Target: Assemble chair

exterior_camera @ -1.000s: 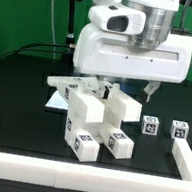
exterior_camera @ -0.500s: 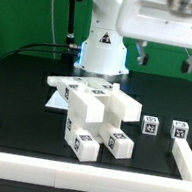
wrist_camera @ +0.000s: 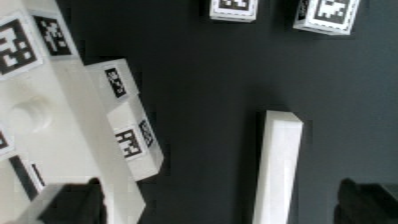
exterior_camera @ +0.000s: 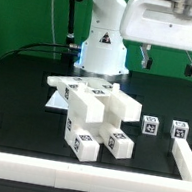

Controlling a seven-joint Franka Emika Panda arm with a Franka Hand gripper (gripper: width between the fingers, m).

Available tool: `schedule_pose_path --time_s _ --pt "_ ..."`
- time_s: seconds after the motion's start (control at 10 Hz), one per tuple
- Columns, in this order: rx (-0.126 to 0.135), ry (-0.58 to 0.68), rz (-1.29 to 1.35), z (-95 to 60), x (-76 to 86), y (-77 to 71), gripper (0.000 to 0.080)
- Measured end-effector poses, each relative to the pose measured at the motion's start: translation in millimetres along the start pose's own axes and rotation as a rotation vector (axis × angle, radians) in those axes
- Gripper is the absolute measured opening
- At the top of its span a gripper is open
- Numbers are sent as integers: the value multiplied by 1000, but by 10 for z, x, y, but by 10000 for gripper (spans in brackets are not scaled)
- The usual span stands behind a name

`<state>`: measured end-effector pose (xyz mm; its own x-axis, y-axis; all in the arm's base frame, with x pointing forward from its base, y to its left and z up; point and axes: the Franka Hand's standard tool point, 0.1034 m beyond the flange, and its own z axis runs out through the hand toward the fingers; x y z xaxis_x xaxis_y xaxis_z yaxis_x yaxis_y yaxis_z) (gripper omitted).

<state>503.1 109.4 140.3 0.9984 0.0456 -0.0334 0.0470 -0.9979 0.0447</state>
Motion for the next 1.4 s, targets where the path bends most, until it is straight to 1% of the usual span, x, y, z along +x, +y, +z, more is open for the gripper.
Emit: schedule_pose_path --time_s 0.1,0.2,0.4,0.5,0.8,0.9,1.0,1.1,1.2,1.4 --pt "11 33 25 202 -187 -161 649" --pt "15 45 36 364 -316 -301 649" --pt "17 63 69 558 -356 -509 649" --pt "14 56 80 601 -388 -575 649" --pt "13 55 64 607 -389 -569 649" --pt "14 57 78 630 -398 -588 649" --pt "15 61 90 758 -454 -695 649" --pt "8 49 74 885 -504 -763 649" --pt "4 46 70 973 -514 -790 649" --pt "-2 39 68 1079 -522 -788 649"
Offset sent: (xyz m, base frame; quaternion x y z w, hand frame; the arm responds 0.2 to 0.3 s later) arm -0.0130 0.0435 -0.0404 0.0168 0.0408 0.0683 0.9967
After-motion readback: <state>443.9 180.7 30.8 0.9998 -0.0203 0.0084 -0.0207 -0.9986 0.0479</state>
